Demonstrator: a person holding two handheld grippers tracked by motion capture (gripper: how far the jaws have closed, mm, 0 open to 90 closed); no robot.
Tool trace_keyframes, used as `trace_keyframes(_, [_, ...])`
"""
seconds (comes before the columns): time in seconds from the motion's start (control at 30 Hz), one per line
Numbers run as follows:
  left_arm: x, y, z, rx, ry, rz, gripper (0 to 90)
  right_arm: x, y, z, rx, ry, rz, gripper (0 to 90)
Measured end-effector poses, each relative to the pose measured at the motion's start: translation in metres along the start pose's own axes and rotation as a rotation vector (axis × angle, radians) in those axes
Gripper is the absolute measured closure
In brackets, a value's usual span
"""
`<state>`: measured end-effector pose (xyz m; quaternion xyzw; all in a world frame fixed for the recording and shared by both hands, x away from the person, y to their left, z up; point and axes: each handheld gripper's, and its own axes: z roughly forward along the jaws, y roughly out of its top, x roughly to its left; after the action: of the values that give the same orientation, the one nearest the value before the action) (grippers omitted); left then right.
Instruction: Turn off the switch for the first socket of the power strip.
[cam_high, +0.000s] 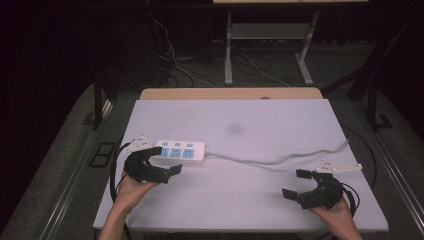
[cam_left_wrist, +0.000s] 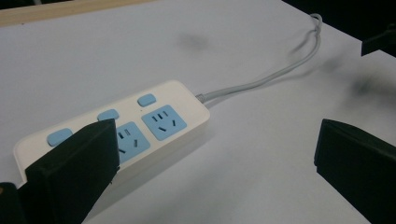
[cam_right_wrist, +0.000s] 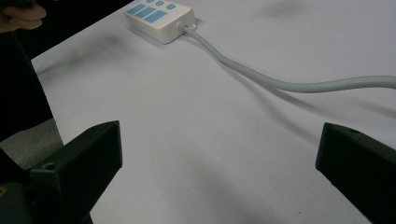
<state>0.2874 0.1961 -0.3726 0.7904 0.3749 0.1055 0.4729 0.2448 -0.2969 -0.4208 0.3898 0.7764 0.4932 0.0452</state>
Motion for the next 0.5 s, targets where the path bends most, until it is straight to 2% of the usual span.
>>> trace_keyframes(0.5, [-0.013,-0.021,0.006,-0.011,-0.027,-0.004,0.0,0.0,0.0,0.0,0.003,0.008,0.006,0.3])
